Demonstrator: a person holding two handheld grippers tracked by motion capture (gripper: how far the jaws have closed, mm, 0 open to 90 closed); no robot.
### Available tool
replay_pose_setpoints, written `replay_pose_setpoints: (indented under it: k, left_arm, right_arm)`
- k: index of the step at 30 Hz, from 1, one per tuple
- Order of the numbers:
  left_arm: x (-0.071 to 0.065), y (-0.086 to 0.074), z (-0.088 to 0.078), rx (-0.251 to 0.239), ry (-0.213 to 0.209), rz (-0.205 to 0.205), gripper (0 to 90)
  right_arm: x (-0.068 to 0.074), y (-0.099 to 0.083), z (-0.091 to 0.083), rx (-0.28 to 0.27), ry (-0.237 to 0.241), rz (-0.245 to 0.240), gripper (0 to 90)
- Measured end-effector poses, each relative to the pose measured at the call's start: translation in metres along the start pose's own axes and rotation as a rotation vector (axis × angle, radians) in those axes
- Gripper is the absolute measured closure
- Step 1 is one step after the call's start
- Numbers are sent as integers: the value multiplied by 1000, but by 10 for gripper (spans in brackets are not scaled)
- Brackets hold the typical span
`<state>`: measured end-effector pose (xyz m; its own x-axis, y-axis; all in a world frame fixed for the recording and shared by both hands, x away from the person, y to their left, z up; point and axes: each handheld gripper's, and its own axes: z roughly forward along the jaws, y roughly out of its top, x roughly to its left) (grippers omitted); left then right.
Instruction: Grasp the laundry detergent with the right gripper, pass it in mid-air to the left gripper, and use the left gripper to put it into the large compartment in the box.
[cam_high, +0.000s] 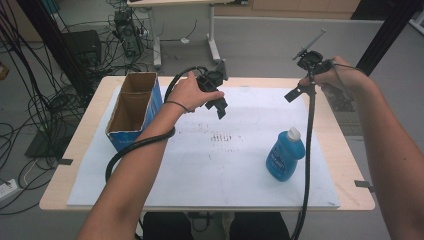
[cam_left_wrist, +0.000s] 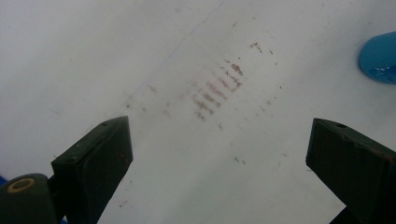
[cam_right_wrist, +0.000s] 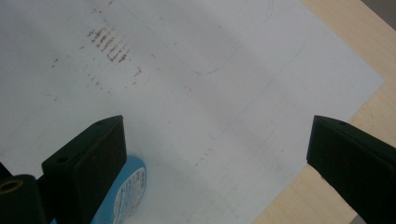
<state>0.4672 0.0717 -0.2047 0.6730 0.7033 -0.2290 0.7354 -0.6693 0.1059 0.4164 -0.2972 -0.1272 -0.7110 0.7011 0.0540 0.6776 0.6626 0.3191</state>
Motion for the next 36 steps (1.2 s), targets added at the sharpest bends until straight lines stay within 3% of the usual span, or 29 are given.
replay_pose_setpoints:
  k: [17,36]
  left_arm:
    - [-2,1,0,4,1,-1,76]
    - [-6,3,0,8,-8,9,75]
  right_arm:
    - [0,-4,-3,-10,-4,5,47]
    - [6,-24,-17,-17,-23,17,51]
